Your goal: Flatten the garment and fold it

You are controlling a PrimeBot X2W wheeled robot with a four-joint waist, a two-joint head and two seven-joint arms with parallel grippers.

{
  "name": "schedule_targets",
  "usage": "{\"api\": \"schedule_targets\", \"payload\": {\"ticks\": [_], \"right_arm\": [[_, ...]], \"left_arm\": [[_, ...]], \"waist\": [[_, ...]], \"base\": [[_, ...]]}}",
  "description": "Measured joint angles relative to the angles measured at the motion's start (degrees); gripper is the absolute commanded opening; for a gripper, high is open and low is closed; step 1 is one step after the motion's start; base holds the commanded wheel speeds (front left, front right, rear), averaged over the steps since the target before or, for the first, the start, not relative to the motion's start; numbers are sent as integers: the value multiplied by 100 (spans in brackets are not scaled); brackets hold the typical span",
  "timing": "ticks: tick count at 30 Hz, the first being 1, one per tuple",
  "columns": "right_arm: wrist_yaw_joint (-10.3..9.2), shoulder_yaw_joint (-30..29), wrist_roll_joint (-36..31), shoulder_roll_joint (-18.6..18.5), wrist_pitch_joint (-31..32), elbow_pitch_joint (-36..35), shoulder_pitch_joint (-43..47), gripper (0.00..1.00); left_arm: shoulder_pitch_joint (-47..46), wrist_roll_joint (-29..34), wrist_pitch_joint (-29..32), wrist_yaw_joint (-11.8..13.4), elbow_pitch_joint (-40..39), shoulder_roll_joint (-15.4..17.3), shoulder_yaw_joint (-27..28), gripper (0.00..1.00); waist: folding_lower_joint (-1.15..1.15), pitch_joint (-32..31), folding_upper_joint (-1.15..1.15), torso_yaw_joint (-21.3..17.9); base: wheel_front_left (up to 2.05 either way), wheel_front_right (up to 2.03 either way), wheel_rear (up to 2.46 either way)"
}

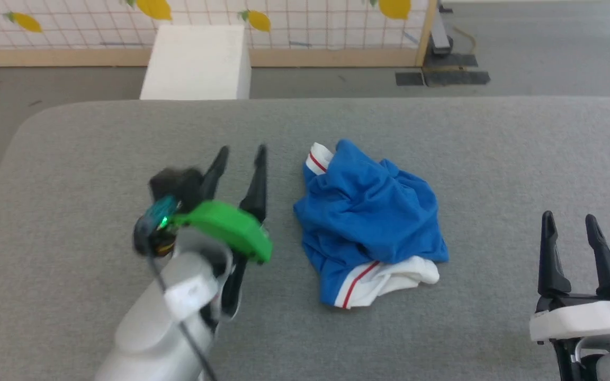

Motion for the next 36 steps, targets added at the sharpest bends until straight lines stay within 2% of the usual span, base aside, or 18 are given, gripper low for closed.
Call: {"api": "schedule_targets", "payload": {"ticks": [4, 6, 10, 14, 18, 25, 30, 36], "right_arm": [[0, -11, 0, 1, 49, -76, 104, 100], [0, -22, 0, 1, 51, -101, 162, 100], [0, -30, 1, 1, 99, -112, 288, 100], [0, 0, 11, 1, 118, -101, 391, 100], [0, 20, 35, 1, 167, -96, 509, 100], [0, 21, -105, 1, 617, -222, 372, 100], [0, 22, -319, -32, 1578, -201, -430, 100], [0, 368, -130, -578, 2757, 301, -1290, 100]], "left_arm": [[936, 456, -101, 301, -988, 272, 448, 100], [1402, 730, -103, 446, -1493, 272, 779, 100], [2308, 1437, -122, 447, -2176, 183, 1238, 100], [3110, 1993, -125, 447, -2488, -69, 1641, 100], [3604, 2338, -124, 311, -2498, -215, 1784, 100], [3646, 2665, -125, 27, -2539, -309, 1984, 100], [3567, 2754, -125, -115, -2626, -460, 2038, 100], [3431, 2865, -125, -270, -2526, -638, 2016, 100]], "waist": [[0, -122, 0, 140], [0, -165, 0, 186], [0, -232, 0, 257], [0, -320, 0, 283], [0, -408, 0, 318], [0, -424, 0, 431], [0, -222, 0, 468], [0, 46, 0, 588]], "base": [[0, 0, 0], [0, 0, 0], [0, 0, 0], [0, 0, 0], [0, 0, 0], [0, 0, 0], [0, 0, 0], [0, 0, 0]]}}
